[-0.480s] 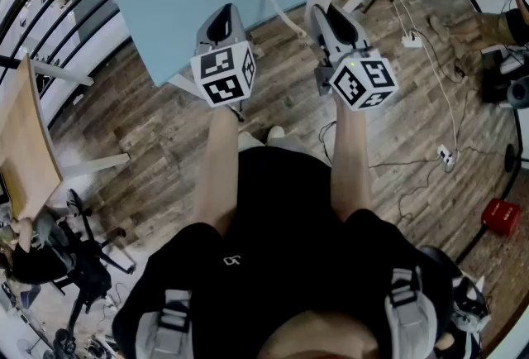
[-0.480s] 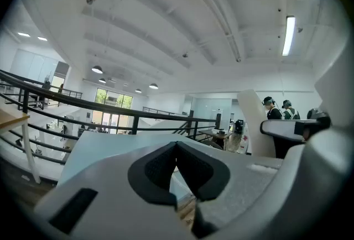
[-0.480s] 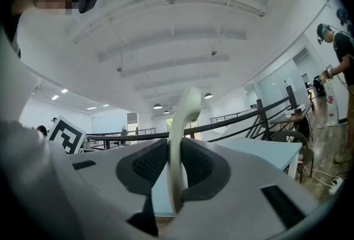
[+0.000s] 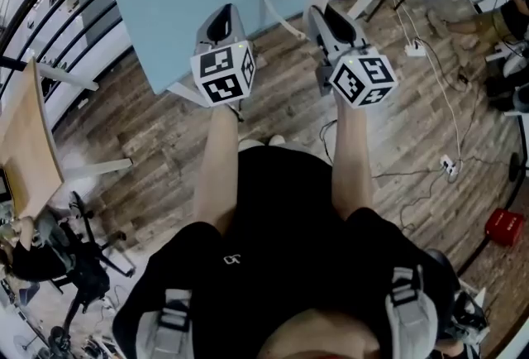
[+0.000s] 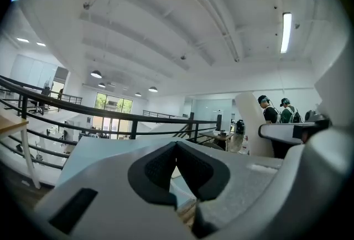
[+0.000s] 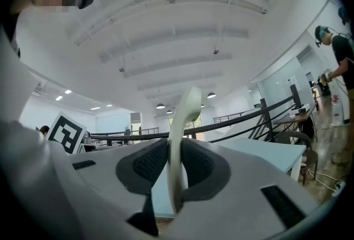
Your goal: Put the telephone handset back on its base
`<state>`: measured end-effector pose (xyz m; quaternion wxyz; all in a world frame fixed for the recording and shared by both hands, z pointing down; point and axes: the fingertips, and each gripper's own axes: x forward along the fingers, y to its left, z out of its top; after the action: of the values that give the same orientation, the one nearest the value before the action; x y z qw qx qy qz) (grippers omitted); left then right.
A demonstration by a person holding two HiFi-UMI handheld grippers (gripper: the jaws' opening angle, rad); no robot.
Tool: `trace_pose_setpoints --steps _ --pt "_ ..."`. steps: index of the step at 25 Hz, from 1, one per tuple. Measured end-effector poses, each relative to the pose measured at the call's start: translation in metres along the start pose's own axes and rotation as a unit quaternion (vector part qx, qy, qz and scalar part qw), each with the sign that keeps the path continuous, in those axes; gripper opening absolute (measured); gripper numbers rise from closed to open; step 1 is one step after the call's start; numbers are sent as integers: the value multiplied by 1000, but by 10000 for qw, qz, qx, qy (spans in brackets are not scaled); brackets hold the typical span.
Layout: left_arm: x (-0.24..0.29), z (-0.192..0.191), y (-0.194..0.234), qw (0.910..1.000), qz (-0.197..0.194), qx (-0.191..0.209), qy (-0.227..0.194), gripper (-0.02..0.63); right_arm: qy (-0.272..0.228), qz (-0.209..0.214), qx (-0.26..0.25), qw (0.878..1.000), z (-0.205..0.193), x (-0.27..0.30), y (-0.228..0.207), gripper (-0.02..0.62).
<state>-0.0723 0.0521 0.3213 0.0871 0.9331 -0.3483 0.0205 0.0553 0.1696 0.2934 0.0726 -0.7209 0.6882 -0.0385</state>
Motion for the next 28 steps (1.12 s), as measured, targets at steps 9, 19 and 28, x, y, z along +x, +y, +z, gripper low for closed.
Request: trace_pose_setpoints --steps 9,19,28 --pt "18 -3 -15 10000 -9 -1 2 0 17 -55 50 10000 1 5 -33 75" --pt "40 -22 26 9991 355 -206 134 0 489 -110 158 9986 -36 50 -52 75" --pt "131 -51 67 9968 410 -488 474 0 780 138 314 9964 -67 140 -85 74"
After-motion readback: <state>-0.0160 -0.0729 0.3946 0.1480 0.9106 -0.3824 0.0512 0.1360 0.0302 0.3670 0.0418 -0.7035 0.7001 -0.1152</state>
